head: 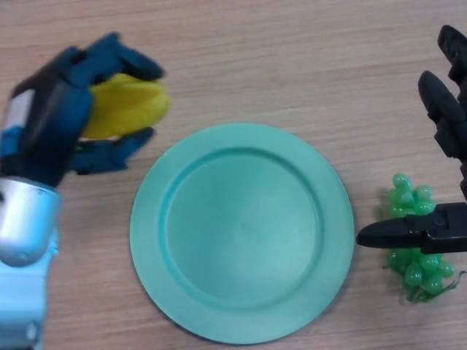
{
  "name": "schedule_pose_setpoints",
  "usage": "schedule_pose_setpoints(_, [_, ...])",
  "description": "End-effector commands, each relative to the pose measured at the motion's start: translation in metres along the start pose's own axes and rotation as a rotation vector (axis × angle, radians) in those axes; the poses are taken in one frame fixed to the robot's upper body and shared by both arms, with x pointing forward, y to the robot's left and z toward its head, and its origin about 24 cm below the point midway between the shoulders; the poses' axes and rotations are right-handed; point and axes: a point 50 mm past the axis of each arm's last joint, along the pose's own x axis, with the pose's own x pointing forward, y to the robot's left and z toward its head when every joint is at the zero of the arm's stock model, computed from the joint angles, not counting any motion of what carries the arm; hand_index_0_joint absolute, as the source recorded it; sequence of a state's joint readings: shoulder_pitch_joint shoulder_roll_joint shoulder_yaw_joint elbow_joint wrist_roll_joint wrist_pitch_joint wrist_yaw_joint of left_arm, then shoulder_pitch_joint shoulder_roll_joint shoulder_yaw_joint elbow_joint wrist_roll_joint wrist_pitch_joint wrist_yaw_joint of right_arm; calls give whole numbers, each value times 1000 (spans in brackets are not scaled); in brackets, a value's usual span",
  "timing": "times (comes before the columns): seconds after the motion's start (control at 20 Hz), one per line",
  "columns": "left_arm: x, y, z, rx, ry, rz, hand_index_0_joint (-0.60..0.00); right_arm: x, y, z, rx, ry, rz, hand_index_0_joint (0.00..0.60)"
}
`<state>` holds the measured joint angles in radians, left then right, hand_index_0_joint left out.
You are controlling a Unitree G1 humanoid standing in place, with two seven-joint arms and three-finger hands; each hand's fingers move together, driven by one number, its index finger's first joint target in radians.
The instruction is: Pick up the yellow starfruit and place it on the plate
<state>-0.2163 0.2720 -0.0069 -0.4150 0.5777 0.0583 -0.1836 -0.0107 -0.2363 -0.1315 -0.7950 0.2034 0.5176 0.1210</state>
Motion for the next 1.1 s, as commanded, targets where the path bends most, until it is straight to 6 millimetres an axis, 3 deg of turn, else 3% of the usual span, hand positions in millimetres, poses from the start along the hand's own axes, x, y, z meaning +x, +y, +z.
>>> schedule_pose_setpoints(0.05, [-1,5,23,78,-136,31,-600,-4,-4,26,-43,-170,0,0])
schedule_pose_setpoints(0.2, [-10,-28,25,149,-134,-102,-600,-4,-3,26,-34,-163,4,0])
schedule_pose_setpoints(0.35, [-10,-44,21,167,-129,-140,-600,-5,-2,25,-33,-167,10,0])
schedule_pose_setpoints(0.55, [-9,-67,6,394,-175,-276,-600,-6,-5,29,-43,-164,3,0])
schedule_pose_setpoints(0.65, [-11,-68,9,163,-97,-297,-600,-7,-5,30,-55,-167,1,0])
schedule_pose_setpoints(0.75, [-10,-69,10,139,-77,-294,-402,-7,-5,30,-65,-172,-1,0])
schedule_pose_setpoints(0.8, [-10,-71,8,161,-64,-303,-251,-7,-6,31,-73,-175,-4,0])
schedule_pose_setpoints(0.9, [-11,-74,3,254,-35,-321,-18,-6,-6,32,-98,-182,-7,0])
schedule_pose_setpoints(1.1, [-6,-59,4,311,-37,-263,0,-5,-4,30,-80,-172,-4,0])
